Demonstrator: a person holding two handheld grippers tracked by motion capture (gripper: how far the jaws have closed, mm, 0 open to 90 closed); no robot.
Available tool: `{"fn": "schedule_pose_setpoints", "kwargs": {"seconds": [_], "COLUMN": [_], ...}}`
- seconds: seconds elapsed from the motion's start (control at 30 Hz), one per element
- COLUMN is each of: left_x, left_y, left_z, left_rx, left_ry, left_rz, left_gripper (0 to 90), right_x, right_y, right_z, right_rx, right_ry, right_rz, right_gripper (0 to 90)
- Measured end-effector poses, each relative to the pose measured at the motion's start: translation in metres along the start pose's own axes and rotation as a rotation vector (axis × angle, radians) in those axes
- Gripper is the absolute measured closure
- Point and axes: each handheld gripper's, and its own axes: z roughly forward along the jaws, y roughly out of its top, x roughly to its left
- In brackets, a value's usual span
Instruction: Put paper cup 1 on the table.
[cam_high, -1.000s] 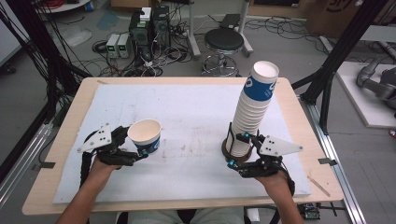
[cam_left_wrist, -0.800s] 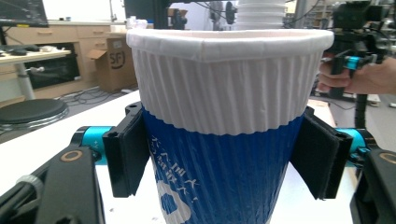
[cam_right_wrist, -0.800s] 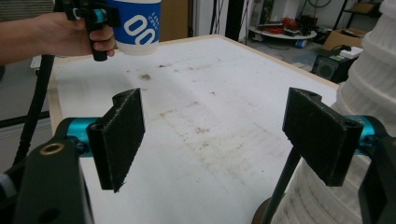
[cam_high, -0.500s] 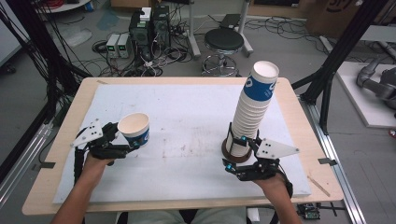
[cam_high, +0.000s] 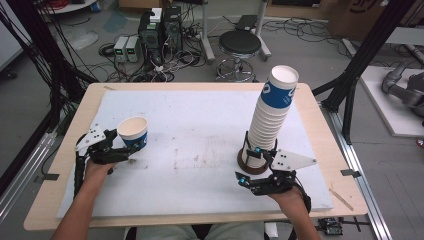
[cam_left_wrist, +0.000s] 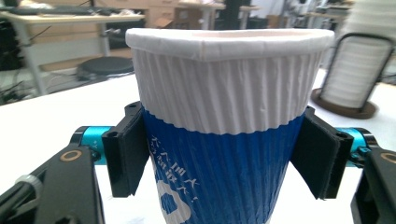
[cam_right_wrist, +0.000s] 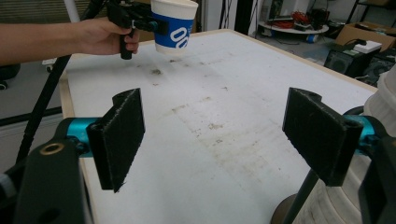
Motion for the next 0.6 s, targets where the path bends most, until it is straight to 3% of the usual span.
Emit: {"fn": "schedule_pose_setpoints", "kwargs": {"seconds": [0.23,0.4,0.47,0.6], "left_x": [0.018,0.018,0.017,0.016], "left_y": [-0.012,-0.013,-0.013,-0.011], "left_z": [0.005,0.006,0.007,0.006], "left_rx": [0.092,0.125,0.174,0.210], "left_ry": [0.089,0.117,0.151,0.200], "left_rz": [-0.015,-0.012,0.010,0.018], "left_gripper": [27.1,27.2,27.2,27.2], "right_x": [0.000,0.000,0.000,0.000], "right_y": [0.000,0.000,-0.001,-0.001], "right_z": [0.001,0.001,0.002,0.002], "right_rx": [0.000,0.002,0.005,0.006], "right_ry": [0.001,0.001,0.005,0.006], "right_rz": [-0.001,0.000,0.008,0.005], "right_gripper": [21.5,21.5,21.5,21.5]}}
